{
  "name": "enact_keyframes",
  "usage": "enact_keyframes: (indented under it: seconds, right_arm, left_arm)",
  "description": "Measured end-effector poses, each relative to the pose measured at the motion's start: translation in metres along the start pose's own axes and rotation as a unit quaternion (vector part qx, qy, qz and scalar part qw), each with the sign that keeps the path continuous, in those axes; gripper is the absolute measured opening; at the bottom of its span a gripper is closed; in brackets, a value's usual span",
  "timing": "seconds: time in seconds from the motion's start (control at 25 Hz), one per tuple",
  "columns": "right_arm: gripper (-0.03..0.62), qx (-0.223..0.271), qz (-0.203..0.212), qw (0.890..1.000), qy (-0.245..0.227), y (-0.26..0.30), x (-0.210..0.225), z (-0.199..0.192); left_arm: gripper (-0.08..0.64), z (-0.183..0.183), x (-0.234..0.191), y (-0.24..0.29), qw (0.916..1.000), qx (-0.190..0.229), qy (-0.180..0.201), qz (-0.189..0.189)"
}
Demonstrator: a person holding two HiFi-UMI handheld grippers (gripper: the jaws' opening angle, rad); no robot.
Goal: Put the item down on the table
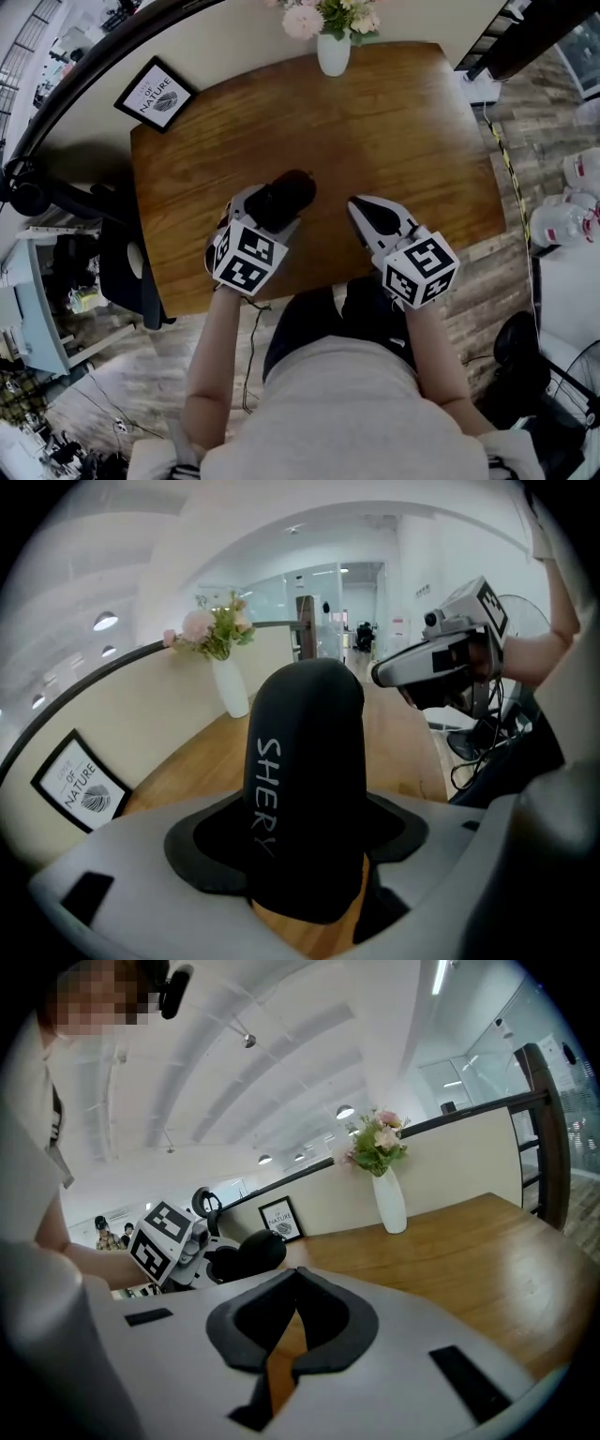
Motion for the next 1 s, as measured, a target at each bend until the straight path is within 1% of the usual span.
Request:
enact_keyframes:
  seconds: [0.08,0.16,0.28,0.44,0.6,0.8,1.0]
  right_arm:
    - [0.011,-0.007,-0.003,1.0,0.003,0.003,0.001,-0.005]
    - [0.011,-0.014,-0.008,1.0,0.006,0.005,0.003,-0.01]
    - [0.011,-0.022,-0.017,0.999,0.017,0.007,0.007,-0.019]
    - [0.011,-0.031,-0.027,0.999,0.031,0.01,0.008,-0.033]
    - [0.011,-0.04,-0.029,0.998,0.045,0.014,0.01,-0.045]
    - [0.011,-0.046,-0.04,0.996,0.064,0.021,0.012,-0.057]
    - [0.011,-0.052,-0.048,0.995,0.073,0.019,0.012,-0.067]
  left_arm:
    - [0.35,-0.005,-0.002,0.008,0.9993,-0.019,0.033,-0.003]
    - [0.35,-0.009,-0.002,0.016,0.9981,-0.034,0.049,-0.012]
    - [0.35,-0.019,-0.002,0.029,0.9969,-0.054,0.048,-0.032]
    - [0.35,-0.036,-0.005,0.046,0.9935,-0.087,0.061,-0.042]
    - [0.351,-0.042,-0.008,0.061,0.9908,-0.109,0.061,-0.053]
    - [0.351,-0.04,-0.01,0.08,0.9899,-0.114,0.055,-0.063]
    - [0.353,-0.034,-0.007,0.096,0.9886,-0.115,0.066,-0.07]
Point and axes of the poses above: the fingertips, and each gripper's own axes: y forward along the fingers, x to its right, z out of its top, the point moved 1 cm from there along -y, backward along the fingers, and after that the axes turned 11 degrees about -y, right-handed, at the moved point
